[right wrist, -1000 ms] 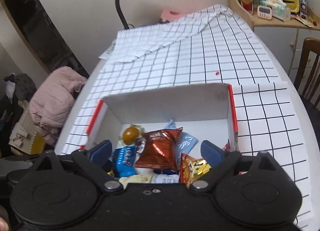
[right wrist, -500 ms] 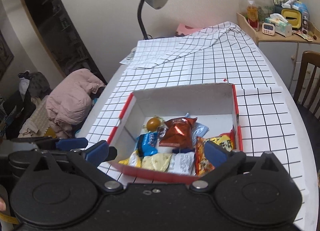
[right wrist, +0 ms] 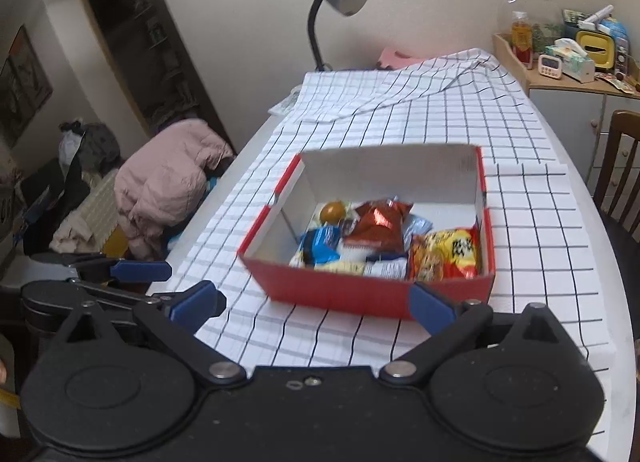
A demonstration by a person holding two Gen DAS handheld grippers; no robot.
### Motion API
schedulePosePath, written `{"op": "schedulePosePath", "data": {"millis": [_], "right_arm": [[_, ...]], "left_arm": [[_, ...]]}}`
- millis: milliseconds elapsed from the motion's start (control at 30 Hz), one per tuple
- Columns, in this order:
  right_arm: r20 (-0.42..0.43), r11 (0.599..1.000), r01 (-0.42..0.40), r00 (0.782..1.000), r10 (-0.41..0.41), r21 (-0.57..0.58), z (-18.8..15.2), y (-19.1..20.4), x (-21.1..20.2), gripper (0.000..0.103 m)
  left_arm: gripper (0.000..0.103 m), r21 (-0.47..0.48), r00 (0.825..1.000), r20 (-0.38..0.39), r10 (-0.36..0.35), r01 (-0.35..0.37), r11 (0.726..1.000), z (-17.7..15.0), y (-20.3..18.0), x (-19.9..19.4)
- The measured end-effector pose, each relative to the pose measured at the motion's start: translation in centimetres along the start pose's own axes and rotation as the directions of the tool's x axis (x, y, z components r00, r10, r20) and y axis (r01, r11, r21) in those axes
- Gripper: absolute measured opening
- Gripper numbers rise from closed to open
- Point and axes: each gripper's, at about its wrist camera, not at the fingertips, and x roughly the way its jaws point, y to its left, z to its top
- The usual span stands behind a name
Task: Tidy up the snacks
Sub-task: 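Withdraw both tools and lower them toward the green packet and purple candy, then grasp the green packet with the left tool while the right tool grasps the purple candy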
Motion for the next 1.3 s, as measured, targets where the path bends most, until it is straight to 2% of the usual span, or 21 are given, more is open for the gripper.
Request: {"op": "schedulePosePath", "data": {"millis": [167, 367, 467, 600, 833, 1033, 1100, 1233, 1300], "right_arm": [[-0.054, 0.999, -0.013, 0.998, 0.011, -0.033, -1.8, 0.3, 0.8, 0.102], [-0.121, 0.995, -0.003, 0.993, -0.009, -0.095, -3.5, 0.4, 2.6, 0.1], [-0.144, 0.996, -0.002, 0.989, -0.011, -0.086, -3.8, -0.1, 3.4, 0.099], [-0.164, 0.998, -0.005, 0.986, -0.006, -0.07, -4.0, -0.9, 4.1, 0.098], [-0.204, 0.987, -0.069, 0.978, 0.039, -0.142, -3.3, -2.3, 5.4, 0.098], [-0.236, 0.973, -0.152, 0.966, 0.109, -0.172, -2.9, -4.6, 6.3, 0.097], [-0.251, 0.967, -0.176, 0.96, 0.127, -0.186, -2.7, -5.2, 6.6, 0.096], [-0.267, 0.95, -0.218, 0.951, 0.156, -0.222, -2.6, -6.0, 6.8, 0.094], [-0.275, 0.946, -0.228, 0.948, 0.162, -0.23, -2.5, -6.5, 6.9, 0.093]], "left_arm": [[0.087, -0.04, 0.996, -0.084, -0.005, 0.002, 0.999, -3.8, 0.7, 1.0], [0.087, -0.137, 0.983, -0.18, 0.029, -0.054, 0.989, -6.6, 1.1, 3.3], [0.087, -0.199, 0.972, -0.231, 0.046, -0.093, 0.975, -7.4, 1.5, 4.6], [0.087, -0.291, 0.954, -0.293, 0.068, -0.157, 0.944, -8.1, 1.6, 6.2], [0.087, -0.427, 0.917, -0.375, 0.133, -0.298, 0.854, -9.1, 0.6, 8.6], [0.087, -0.533, 0.874, -0.446, 0.195, -0.434, 0.726, -9.5, 0.2, 10.4], [0.087, -0.563, 0.865, -0.461, 0.201, -0.459, 0.687, -9.7, -0.1, 10.7], [0.086, -0.582, 0.844, -0.489, 0.222, -0.505, 0.638, -9.7, -1.1, 11.4], [0.086, -0.576, 0.833, -0.497, 0.244, -0.527, 0.625, -9.5, -1.5, 11.7]]}}
